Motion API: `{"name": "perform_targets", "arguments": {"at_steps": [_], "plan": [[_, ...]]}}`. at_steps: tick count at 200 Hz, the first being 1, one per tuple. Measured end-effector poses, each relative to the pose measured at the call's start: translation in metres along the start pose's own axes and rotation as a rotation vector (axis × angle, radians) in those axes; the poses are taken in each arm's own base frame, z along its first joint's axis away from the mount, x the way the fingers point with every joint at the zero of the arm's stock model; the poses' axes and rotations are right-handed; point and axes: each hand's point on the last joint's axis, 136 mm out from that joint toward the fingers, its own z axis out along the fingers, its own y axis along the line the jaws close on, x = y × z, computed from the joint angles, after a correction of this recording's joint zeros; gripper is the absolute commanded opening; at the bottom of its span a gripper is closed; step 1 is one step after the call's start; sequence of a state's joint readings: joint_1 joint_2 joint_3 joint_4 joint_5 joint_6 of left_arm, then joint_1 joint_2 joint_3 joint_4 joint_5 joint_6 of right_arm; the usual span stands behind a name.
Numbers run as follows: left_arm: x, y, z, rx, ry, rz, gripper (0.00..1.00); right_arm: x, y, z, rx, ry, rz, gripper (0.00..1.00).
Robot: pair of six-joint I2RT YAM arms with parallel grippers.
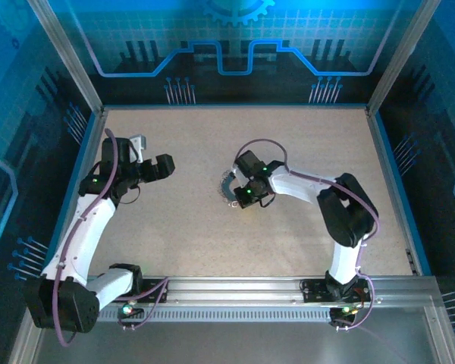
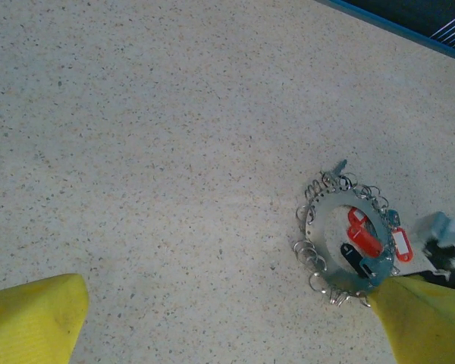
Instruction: Put the keys on the keyring
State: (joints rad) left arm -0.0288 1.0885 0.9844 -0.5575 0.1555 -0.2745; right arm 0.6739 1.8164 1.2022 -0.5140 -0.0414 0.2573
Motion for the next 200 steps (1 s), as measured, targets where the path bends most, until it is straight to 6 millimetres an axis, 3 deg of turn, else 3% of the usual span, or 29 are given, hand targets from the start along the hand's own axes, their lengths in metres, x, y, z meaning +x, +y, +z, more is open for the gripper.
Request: {"name": "perform_targets", "arguments": {"at_steps": [12, 73, 133, 200], "plan": [[0.0, 0.0, 0.002, 0.003, 0.004, -0.008, 0.99, 0.002, 0.001, -0.008, -0.003, -0.016, -0.022, 0.31], [0.004, -0.001, 0.009, 0.016, 0.032, -0.022, 0.99, 0.007, 0.005, -0.025, -0.003, -0.058, -0.044, 0.26], [0.004, -0.001, 0.009, 0.016, 0.032, -0.039, 0.99, 0.006, 0.011, -0.008, 0.014, -0.029, 0.015, 0.28], [0.003, -0.001, 0.01, 0.016, 0.032, -0.041, 0.99, 0.009, 0.002, 0.007, 0.073, 0.012, 0.045, 0.27]]}}
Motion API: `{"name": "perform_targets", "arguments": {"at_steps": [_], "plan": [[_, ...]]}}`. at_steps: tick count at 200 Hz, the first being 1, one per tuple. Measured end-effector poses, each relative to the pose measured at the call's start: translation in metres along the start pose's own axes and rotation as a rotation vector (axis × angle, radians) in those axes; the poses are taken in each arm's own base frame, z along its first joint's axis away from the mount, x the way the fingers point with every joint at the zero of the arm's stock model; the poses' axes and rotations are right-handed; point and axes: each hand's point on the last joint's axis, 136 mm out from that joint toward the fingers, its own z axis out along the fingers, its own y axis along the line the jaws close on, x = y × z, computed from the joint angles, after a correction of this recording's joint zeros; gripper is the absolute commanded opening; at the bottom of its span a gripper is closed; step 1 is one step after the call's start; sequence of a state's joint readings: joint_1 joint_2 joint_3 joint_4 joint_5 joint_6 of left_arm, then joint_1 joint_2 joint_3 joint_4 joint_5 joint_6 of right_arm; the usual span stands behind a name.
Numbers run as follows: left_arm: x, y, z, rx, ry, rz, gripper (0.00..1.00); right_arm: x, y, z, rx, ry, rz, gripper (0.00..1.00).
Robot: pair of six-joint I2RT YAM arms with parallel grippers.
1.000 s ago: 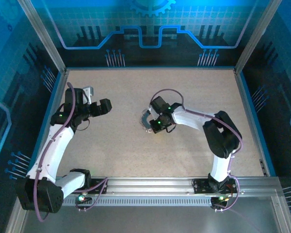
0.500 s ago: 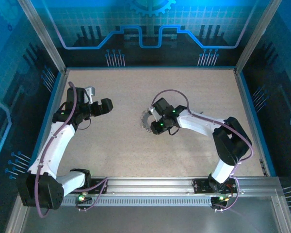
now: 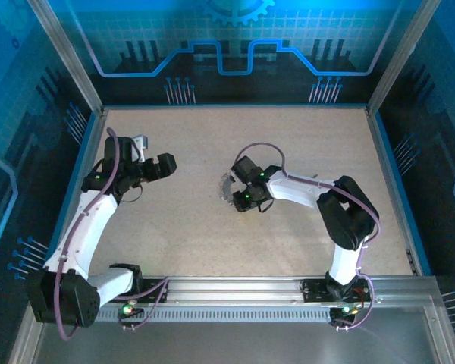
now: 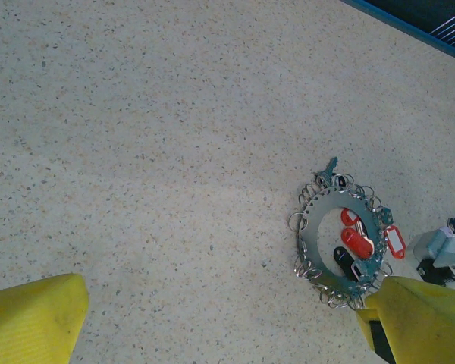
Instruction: Put the keys on the keyring
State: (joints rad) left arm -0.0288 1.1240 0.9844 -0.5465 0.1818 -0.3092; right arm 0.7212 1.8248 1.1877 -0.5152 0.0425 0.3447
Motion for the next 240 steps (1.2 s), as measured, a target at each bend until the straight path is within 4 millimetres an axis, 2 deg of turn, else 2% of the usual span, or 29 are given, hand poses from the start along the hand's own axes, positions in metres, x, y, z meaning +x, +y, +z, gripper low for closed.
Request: {"name": "perform_targets", "arguments": {"at_steps": [68, 150, 193, 216, 240], "plan": [[0.0, 0.0, 0.0, 0.001, -0.001, 0.0, 0.99, -0.005, -0.007, 0.004, 0.049, 0.007, 0.011, 0.11], [0.0, -0.001, 0.0, 0.008, 0.001, -0.003, 0.99, 0.001, -0.008, 0.001, 0.091, 0.037, -0.011, 0.13], [0.0, -0.002, 0.0, 0.011, 0.002, -0.003, 0.99, 0.007, -0.007, 0.01, 0.099, 0.074, -0.021, 0.18], [0.0, -0.002, 0.0, 0.011, 0.002, -0.003, 0.99, 0.009, -0.009, 0.011, 0.113, 0.086, -0.025, 0.18], [0.0, -0.002, 0.0, 0.011, 0.002, -0.003, 0.99, 0.007, -0.011, 0.01, 0.129, 0.083, -0.031, 0.13]]}}
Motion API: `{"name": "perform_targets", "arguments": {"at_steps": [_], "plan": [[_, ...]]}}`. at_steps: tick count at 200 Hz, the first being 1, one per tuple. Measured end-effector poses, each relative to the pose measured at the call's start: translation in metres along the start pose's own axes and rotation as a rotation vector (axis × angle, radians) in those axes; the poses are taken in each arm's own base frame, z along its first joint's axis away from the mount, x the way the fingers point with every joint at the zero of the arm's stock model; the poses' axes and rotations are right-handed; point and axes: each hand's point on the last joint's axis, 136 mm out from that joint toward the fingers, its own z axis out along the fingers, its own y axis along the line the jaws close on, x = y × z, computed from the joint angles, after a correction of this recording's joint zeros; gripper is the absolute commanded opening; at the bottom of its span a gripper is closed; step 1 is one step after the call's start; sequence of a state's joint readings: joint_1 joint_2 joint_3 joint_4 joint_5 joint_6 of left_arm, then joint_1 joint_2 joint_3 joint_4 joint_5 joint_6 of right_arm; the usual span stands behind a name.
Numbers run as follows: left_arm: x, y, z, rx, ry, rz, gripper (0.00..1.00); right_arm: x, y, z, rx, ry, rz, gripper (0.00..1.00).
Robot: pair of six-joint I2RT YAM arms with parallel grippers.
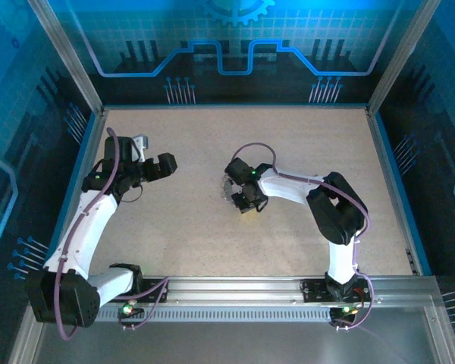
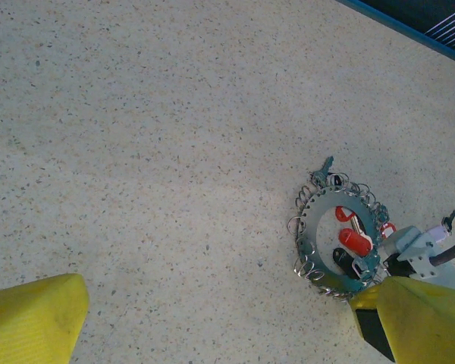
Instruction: Put the keys on the keyring
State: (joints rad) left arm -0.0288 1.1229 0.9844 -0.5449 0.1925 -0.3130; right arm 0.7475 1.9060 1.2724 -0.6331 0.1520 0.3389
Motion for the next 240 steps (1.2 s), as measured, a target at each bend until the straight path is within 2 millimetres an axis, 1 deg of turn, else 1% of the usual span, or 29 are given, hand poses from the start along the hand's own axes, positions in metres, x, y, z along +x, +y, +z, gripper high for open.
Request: {"name": "perform_targets", "arguments": {"at_steps": [32, 61, 88, 110, 125, 137, 150, 173, 189, 199, 240], "plan": [[0.0, -0.001, -0.001, 0.002, -0.003, 0.0, 0.99, 0.0, -0.003, 0.0, 0.018, -0.002, -0.003, 0.1], [-0.001, -0.001, -0.002, 0.004, -0.008, 0.0, 0.99, -0.003, -0.006, 0.0, 0.038, -0.015, -0.013, 0.0], [0.001, -0.003, -0.003, 0.017, -0.008, 0.001, 0.99, -0.007, -0.01, 0.001, 0.047, -0.077, -0.031, 0.0], [0.004, -0.008, -0.002, 0.057, -0.003, 0.005, 0.99, 0.005, -0.015, -0.003, 0.045, -0.141, -0.072, 0.0], [0.005, -0.017, -0.003, 0.109, -0.012, 0.016, 0.98, 0.011, -0.017, -0.011, 0.036, -0.191, -0.113, 0.0], [0.006, -0.024, -0.008, 0.153, -0.029, 0.033, 0.97, 0.008, -0.015, -0.021, 0.023, -0.248, -0.158, 0.0], [0.005, -0.034, -0.016, 0.21, -0.068, 0.063, 0.95, -0.001, -0.011, -0.035, 0.006, -0.326, -0.207, 0.0], [0.004, -0.054, -0.034, 0.318, -0.152, 0.138, 0.93, -0.019, -0.002, -0.067, -0.031, -0.49, -0.298, 0.0], [0.006, -0.067, -0.045, 0.389, -0.204, 0.21, 0.92, -0.023, 0.006, -0.089, -0.07, -0.593, -0.362, 0.0], [0.009, -0.075, -0.052, 0.433, -0.231, 0.26, 0.89, -0.024, 0.012, -0.103, -0.098, -0.654, -0.405, 0.0], [0.021, -0.107, -0.079, 0.604, -0.312, 0.478, 0.69, -0.029, 0.032, -0.161, -0.232, -0.88, -0.527, 0.0]]}}
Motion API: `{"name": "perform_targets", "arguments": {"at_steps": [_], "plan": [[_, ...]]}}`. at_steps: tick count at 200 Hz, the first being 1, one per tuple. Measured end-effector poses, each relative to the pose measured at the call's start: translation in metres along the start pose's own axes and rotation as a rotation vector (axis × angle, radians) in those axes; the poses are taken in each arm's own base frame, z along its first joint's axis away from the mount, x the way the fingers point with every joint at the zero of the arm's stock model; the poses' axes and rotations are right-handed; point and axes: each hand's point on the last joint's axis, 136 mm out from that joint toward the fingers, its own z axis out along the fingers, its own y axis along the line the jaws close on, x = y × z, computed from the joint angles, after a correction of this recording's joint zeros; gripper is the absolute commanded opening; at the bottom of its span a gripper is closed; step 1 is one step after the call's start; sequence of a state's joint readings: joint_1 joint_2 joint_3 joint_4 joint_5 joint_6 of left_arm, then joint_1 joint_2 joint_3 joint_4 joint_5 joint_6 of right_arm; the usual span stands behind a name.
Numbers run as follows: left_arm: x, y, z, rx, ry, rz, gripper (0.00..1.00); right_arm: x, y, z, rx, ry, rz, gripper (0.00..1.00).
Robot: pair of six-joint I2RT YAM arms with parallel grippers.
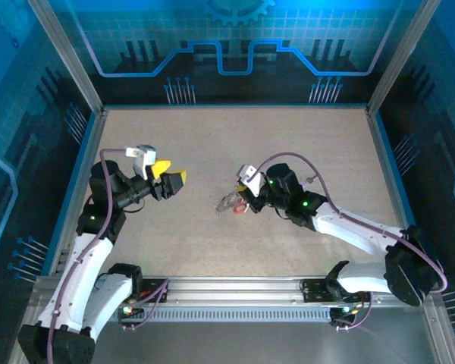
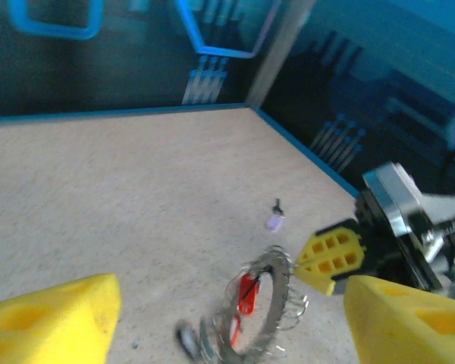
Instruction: Put the keys on the keyring
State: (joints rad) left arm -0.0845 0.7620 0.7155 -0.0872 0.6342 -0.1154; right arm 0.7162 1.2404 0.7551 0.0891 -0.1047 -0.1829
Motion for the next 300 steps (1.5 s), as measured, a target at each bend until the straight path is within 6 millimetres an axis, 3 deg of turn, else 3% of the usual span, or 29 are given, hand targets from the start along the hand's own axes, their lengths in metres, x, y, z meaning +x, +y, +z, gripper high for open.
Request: {"name": "perform_targets", "arguments": {"at_steps": [42, 125, 215, 300], "plan": [[0.008, -0.041, 0.003, 0.191, 0.021, 0.199, 0.57, -0.045, 0.018, -0.017, -0.109, -0.184, -0.055, 0.0], [0.033, -0.079, 0.006, 0.349, 0.073, 0.388, 0.49, -0.106, 0.051, -0.048, -0.332, -0.479, -0.094, 0.0], [0.046, -0.099, 0.0, 0.44, 0.064, 0.507, 0.37, -0.102, 0.104, -0.043, -0.573, -0.487, -0.186, 0.0], [0.067, -0.1, -0.003, 0.467, 0.12, 0.581, 0.28, -0.107, 0.11, -0.041, -0.587, -0.484, -0.225, 0.0]]}}
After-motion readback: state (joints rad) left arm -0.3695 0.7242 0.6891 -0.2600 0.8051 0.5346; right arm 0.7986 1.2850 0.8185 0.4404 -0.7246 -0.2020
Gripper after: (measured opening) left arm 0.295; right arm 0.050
